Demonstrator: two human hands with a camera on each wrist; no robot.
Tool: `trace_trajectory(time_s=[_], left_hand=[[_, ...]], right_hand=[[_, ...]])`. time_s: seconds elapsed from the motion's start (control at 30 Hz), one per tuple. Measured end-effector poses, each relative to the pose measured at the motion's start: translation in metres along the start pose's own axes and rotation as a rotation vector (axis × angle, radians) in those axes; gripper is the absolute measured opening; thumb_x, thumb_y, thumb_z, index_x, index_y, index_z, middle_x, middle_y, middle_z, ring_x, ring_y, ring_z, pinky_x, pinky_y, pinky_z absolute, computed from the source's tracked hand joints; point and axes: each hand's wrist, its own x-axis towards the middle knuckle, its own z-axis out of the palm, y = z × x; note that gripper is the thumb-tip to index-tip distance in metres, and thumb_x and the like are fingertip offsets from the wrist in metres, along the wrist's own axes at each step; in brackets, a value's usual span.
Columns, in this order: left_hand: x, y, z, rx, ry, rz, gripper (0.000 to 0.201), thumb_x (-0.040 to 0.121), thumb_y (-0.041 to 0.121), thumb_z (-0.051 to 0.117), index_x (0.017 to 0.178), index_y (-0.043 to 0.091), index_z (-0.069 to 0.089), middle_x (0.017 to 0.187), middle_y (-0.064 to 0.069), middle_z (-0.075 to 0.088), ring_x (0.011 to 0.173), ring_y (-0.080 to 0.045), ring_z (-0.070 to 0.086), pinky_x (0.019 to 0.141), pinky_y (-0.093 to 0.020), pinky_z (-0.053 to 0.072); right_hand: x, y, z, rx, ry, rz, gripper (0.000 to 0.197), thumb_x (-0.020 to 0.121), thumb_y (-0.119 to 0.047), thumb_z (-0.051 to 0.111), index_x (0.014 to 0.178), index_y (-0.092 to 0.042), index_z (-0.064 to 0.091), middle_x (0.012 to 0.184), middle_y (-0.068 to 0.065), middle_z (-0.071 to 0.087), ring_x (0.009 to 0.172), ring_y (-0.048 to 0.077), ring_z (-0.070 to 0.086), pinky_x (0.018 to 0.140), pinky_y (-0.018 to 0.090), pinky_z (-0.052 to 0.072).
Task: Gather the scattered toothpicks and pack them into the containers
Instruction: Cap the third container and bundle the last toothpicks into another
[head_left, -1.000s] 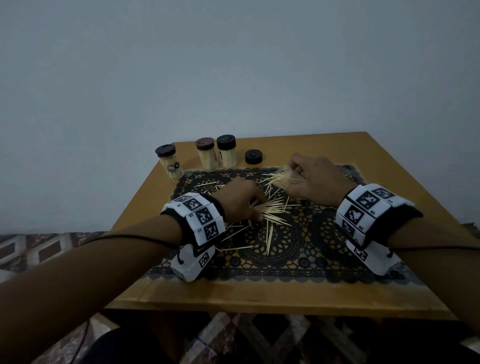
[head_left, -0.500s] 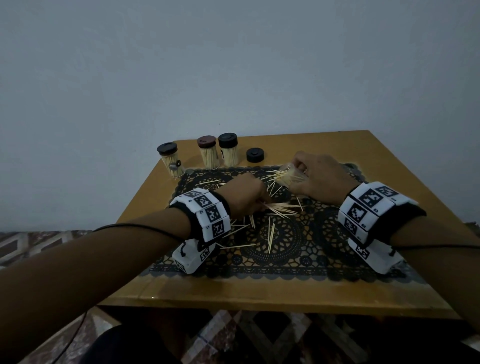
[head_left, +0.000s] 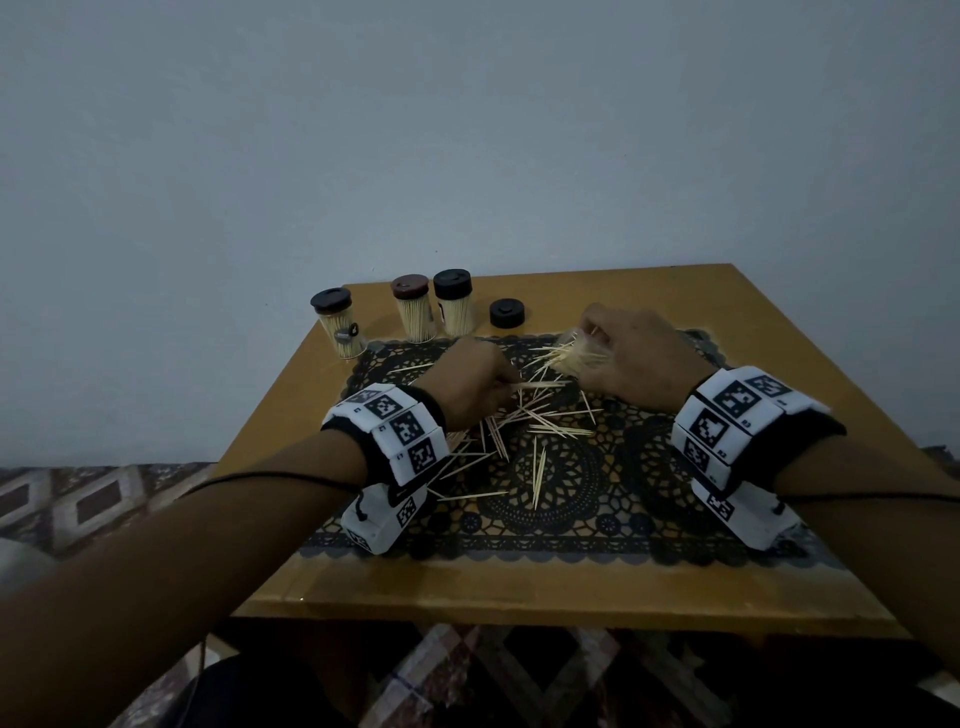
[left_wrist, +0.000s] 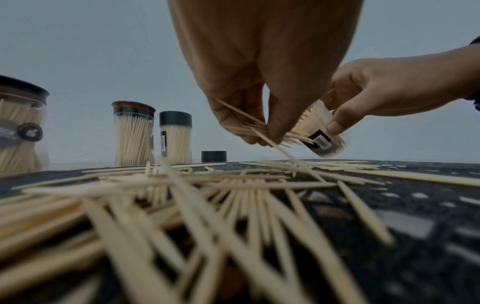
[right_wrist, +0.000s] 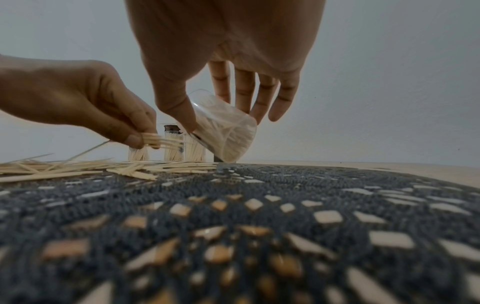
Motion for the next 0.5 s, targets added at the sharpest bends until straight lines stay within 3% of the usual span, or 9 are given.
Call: trace_trajectory(time_s=[0.17,0.33,0.5], left_hand=[[0.0012,-0.0032,0.0006,0.009,0.105,-0.087,0.018,0.093,0.010,0.054,0.092,0.007,0.072,0.088,-0.009,0.066,0.081,-0.026,0.059,0.072,-0.039,0.050],[0.0009,-0.0036,0.0003,0.061,0.215,-0.153,0.017,0.091,0.005,0.054,0.095,0.007,0.071,0.091,-0.009,0.061,0.085,-0.028,0.054,0.072,-0.037,0.046],[0.0025,-0.0038,0.0024,0.023,0.258,-0.117,0.017,0.092,0.007,0.055,0.096,0.006,0.072,0.090,-0.010,0.061,0.083,-0.029,0.055,0.069,-0.034,0.042]], right_hand=[[0.0008,0.0027,0.0030,-0.091,0.001,0.031,0.044,0.074,-0.043,0.075,0.104,-0.020,0.054,0.097,0.001,0.061,0.095,0.025,0.052,0.081,0.045,0.050],[0.0003,0.0029,0.0025,-0.171,-0.033,0.042,0.044,0.077,-0.045,0.073,0.107,-0.022,0.051,0.106,0.002,0.060,0.102,0.025,0.047,0.088,0.044,0.046],[0.0001,-0.0006,0.0019,-0.119,-0.059,-0.003,0.042,0.076,-0.045,0.073,0.105,-0.022,0.052,0.102,0.000,0.057,0.099,0.024,0.047,0.079,0.037,0.041]])
